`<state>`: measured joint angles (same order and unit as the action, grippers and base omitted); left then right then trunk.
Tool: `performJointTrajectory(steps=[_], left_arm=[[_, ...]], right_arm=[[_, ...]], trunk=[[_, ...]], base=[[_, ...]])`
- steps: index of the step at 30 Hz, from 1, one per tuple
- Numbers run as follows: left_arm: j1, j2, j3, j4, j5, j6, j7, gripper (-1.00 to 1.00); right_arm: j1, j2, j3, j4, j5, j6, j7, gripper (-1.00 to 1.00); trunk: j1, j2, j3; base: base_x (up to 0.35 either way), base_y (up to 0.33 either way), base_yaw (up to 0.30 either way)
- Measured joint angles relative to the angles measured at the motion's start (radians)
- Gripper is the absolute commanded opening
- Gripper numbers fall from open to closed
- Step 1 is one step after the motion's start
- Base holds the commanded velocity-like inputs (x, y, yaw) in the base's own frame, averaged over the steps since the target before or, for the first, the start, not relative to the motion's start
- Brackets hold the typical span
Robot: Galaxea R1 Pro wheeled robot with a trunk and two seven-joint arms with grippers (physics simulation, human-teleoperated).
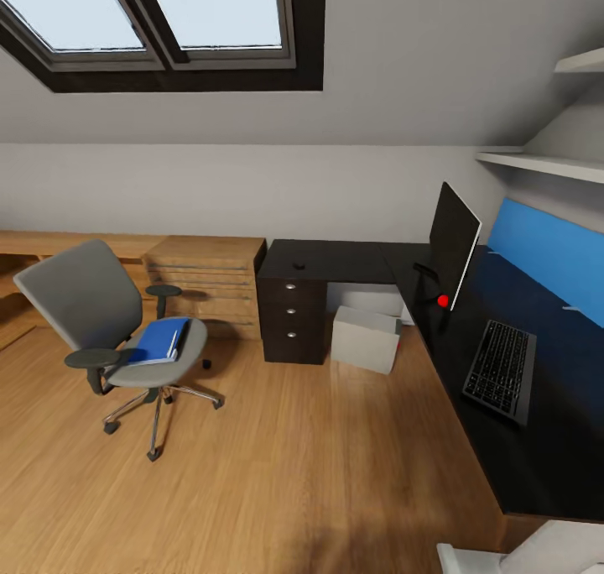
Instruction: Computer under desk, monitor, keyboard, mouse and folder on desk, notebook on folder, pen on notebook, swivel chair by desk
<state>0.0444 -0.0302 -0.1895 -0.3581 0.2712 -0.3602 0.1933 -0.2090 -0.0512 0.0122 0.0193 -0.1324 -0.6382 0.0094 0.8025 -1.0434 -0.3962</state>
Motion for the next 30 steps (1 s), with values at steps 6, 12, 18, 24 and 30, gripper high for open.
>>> performJointTrajectory(steps=[6,12,18,24,30], left_arm=[[0.000,0.000,-0.001,0.007,0.001,-0.009,-0.001,1.00],[0.000,-0.004,-0.004,0.015,0.001,-0.009,-0.001,1.00],[0.000,-0.006,-0.003,0.055,-0.001,-0.010,0.000,1.00],[0.000,-0.008,-0.003,0.057,-0.001,-0.012,0.000,1.00],[0.000,-0.010,-0.003,0.058,-0.001,-0.013,-0.001,1.00]], right_arm=[[0.010,0.006,0.002,0.000,0.003,-0.012,0.000,1.00],[0.012,0.015,0.003,0.001,0.003,-0.015,0.000,1.00],[0.012,0.025,0.003,0.001,0.003,-0.014,0.000,1.00],[0.012,0.029,0.002,0.001,0.002,-0.014,0.000,1.00],[0.012,0.030,0.001,0.001,0.003,-0.015,0.003,1.00]], trunk=[[0.000,0.000,0.000],[0.000,0.000,0.000],[0.000,0.000,0.002],[0.000,0.000,0.003],[0.000,0.000,0.009]], base=[[0.000,-0.123,0.000],[0.000,-0.315,0.000],[0.000,-0.347,0.000],[0.000,-0.348,-0.041],[0.000,-0.348,-0.167]])
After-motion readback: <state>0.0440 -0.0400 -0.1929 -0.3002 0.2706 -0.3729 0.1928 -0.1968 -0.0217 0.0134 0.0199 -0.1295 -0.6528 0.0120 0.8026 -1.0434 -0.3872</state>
